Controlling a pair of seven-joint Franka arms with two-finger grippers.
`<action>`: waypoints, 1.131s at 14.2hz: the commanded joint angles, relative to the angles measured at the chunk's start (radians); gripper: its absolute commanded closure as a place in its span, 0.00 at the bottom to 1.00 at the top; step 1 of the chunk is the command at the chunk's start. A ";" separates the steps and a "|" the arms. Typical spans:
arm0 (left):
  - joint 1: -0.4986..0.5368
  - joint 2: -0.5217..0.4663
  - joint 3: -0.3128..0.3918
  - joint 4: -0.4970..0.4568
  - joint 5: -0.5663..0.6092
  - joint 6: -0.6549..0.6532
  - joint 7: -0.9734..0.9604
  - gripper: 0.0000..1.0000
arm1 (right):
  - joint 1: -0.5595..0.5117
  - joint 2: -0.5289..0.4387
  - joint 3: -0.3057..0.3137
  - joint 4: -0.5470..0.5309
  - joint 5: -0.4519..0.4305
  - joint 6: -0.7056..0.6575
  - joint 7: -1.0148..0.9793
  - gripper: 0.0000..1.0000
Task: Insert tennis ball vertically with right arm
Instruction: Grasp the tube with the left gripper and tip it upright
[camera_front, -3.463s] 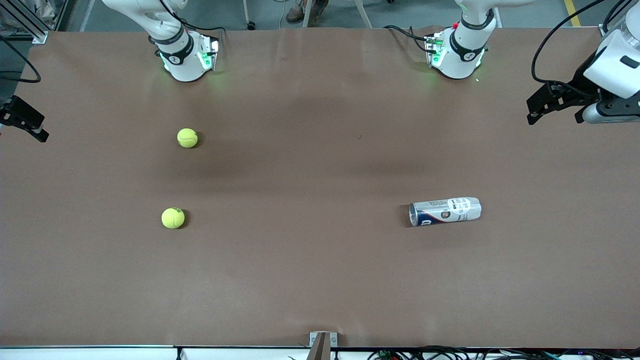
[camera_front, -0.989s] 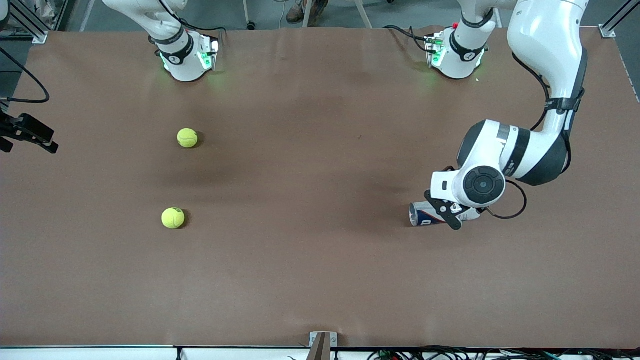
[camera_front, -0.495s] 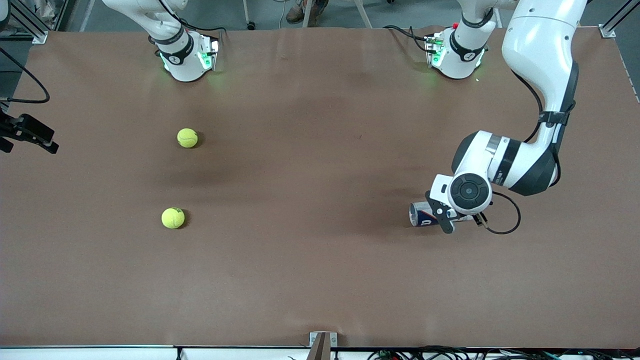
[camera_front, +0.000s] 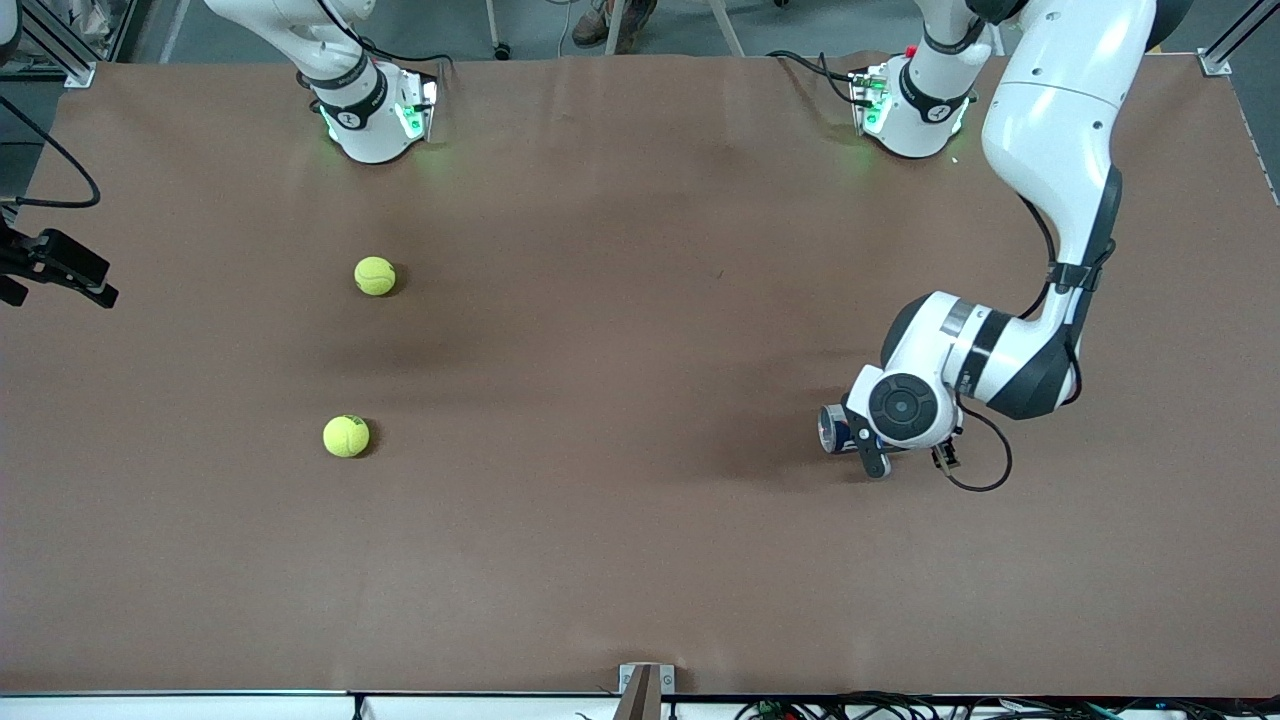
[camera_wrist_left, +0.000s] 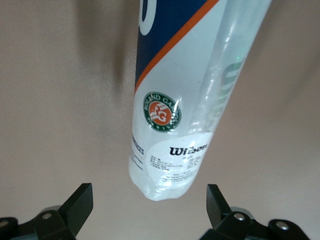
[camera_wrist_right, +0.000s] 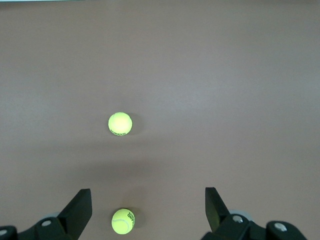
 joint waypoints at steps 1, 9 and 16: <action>-0.030 0.038 0.003 0.028 0.059 -0.005 -0.002 0.00 | -0.009 0.002 0.005 0.008 0.010 -0.006 0.002 0.00; -0.096 0.086 0.005 0.037 0.073 -0.005 -0.018 0.00 | -0.009 0.002 0.005 0.008 0.010 -0.006 0.002 0.00; -0.095 0.118 0.008 0.053 0.109 -0.005 -0.031 0.00 | -0.009 0.002 0.005 0.008 0.010 -0.006 0.004 0.00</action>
